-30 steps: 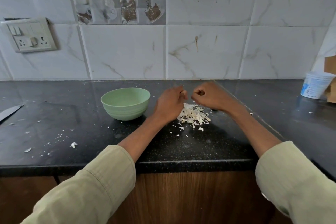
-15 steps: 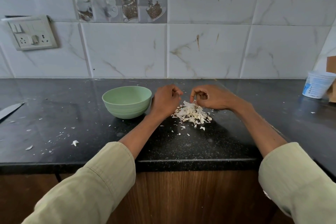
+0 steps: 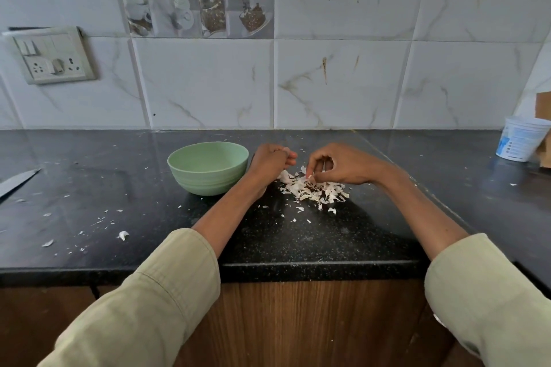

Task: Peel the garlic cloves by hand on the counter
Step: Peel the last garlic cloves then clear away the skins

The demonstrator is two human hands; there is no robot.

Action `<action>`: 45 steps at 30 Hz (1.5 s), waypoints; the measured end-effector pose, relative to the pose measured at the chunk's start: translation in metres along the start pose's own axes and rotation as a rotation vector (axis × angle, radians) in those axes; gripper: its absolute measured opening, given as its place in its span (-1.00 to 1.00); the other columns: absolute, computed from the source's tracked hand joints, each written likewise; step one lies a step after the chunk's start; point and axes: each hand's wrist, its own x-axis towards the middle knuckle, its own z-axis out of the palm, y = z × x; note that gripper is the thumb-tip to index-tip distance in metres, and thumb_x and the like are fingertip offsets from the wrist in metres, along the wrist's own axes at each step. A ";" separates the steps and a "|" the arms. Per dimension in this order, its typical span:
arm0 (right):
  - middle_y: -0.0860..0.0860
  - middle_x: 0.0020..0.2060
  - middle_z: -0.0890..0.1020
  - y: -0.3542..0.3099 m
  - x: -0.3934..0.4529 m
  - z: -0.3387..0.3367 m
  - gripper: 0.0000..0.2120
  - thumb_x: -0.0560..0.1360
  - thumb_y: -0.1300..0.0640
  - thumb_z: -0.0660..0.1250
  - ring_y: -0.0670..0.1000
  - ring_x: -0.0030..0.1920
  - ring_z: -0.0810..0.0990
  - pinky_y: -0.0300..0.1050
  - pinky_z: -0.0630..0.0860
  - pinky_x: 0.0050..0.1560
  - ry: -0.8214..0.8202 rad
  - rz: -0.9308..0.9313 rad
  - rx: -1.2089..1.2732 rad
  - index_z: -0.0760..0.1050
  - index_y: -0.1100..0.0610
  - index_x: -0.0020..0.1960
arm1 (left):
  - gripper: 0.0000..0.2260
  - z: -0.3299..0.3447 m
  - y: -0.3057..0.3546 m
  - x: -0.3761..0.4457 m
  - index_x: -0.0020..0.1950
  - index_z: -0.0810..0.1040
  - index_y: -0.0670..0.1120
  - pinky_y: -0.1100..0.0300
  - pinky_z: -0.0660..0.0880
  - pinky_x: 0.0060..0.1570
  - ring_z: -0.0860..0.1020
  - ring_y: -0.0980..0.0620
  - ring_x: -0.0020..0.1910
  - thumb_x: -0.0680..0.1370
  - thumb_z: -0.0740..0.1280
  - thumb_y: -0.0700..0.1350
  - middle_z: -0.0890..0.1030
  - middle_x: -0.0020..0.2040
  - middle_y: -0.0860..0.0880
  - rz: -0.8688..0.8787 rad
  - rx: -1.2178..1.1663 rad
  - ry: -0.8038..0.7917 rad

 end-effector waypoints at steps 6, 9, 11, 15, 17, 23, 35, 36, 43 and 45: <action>-0.09 -0.23 0.75 0.002 -0.004 -0.008 -0.96 0.61 0.11 0.47 -0.29 -0.30 0.60 -0.48 0.39 -0.21 0.121 0.024 0.057 0.67 0.05 0.05 | -0.76 -0.003 0.001 0.001 0.05 0.72 -0.14 0.16 0.52 -0.03 0.64 0.00 -0.07 0.65 0.24 -0.24 0.76 -0.03 -0.08 0.006 0.118 -0.027; -0.13 -0.25 0.76 -0.001 -0.007 -0.009 -0.95 0.63 0.10 0.42 -0.29 -0.33 0.60 -0.32 0.41 -0.26 0.144 0.042 0.060 0.65 0.02 0.08 | -0.75 -0.003 0.001 -0.001 0.01 0.74 -0.17 0.24 0.53 -0.07 0.68 -0.04 -0.04 0.64 0.25 -0.25 0.76 -0.02 -0.08 0.018 0.233 0.008; -0.14 -0.24 0.74 -0.004 -0.007 -0.010 -0.93 0.64 0.08 0.42 -0.34 -0.32 0.58 -0.41 0.37 -0.28 0.163 0.036 0.020 0.69 0.01 0.06 | -0.74 -0.004 0.004 -0.003 0.05 0.74 -0.23 0.27 0.51 -0.04 0.65 0.05 -0.04 0.64 0.23 -0.27 0.75 0.06 -0.07 -0.002 0.257 -0.023; -0.23 -0.11 0.62 -0.011 0.000 0.004 -0.85 0.61 -0.09 0.44 -0.28 -0.19 0.53 -0.31 0.36 -0.17 0.243 0.001 -0.076 0.69 -0.03 0.00 | -0.69 -0.005 0.005 -0.006 0.07 0.73 -0.19 0.16 0.51 0.06 0.62 0.01 0.07 0.64 0.18 -0.24 0.72 0.06 -0.10 -0.049 0.118 -0.024; -0.19 -0.09 0.60 -0.017 0.010 0.018 -0.80 0.58 -0.14 0.46 -0.27 -0.16 0.50 -0.31 0.33 -0.17 0.249 -0.035 -0.060 0.67 -0.02 0.00 | -0.66 -0.006 0.005 -0.005 0.12 0.72 -0.23 0.23 0.45 -0.11 0.61 0.02 0.02 0.66 0.14 -0.23 0.72 0.05 -0.12 -0.066 0.050 0.014; -0.17 -0.10 0.65 -0.024 0.024 0.040 -0.81 0.51 -0.08 0.56 -0.27 -0.17 0.55 -0.20 0.40 -0.17 0.206 -0.040 -0.146 0.66 -0.02 0.03 | -0.60 -0.002 0.006 -0.004 0.01 0.71 -0.22 0.21 0.42 -0.18 0.61 0.12 -0.22 0.75 0.12 -0.12 0.70 -0.20 -0.04 -0.025 -0.074 0.059; -0.02 -0.08 0.71 -0.002 0.006 0.000 -0.80 0.50 -0.03 0.58 -0.23 -0.19 0.56 -0.31 0.51 -0.13 0.446 0.060 0.367 0.66 0.01 0.04 | -0.74 0.000 0.003 0.005 0.01 0.72 -0.21 0.08 0.66 0.09 0.72 -0.05 -0.15 0.68 0.38 -0.04 0.76 -0.12 -0.15 0.148 -0.197 -0.062; -0.01 -0.07 0.71 -0.003 0.006 0.000 -0.79 0.50 -0.03 0.58 -0.20 -0.18 0.57 -0.30 0.53 -0.12 0.443 0.051 0.385 0.66 0.02 0.06 | -0.78 0.000 0.003 0.005 0.02 0.72 -0.22 0.05 0.66 0.11 0.72 -0.06 -0.14 0.66 0.42 -0.06 0.76 -0.11 -0.15 0.172 -0.195 -0.059; -0.07 -0.07 0.74 -0.008 0.006 -0.001 -0.77 0.51 0.01 0.58 -0.22 -0.10 0.65 -0.38 0.54 -0.05 0.438 -0.001 0.386 0.72 0.07 0.11 | -0.85 0.000 0.005 0.001 0.04 0.69 -0.17 0.20 0.63 -0.10 0.73 0.00 -0.15 0.57 0.54 -0.11 0.76 -0.14 -0.12 0.202 -0.215 -0.008; -0.08 -0.09 0.75 -0.009 0.006 -0.001 -0.85 0.52 0.03 0.57 -0.21 -0.11 0.66 -0.37 0.53 -0.06 0.438 -0.001 0.370 0.72 0.04 0.06 | -0.83 0.001 0.004 0.001 0.04 0.68 -0.20 0.15 0.66 -0.04 0.73 0.00 -0.13 0.56 0.54 -0.13 0.76 -0.14 -0.13 0.202 -0.192 -0.004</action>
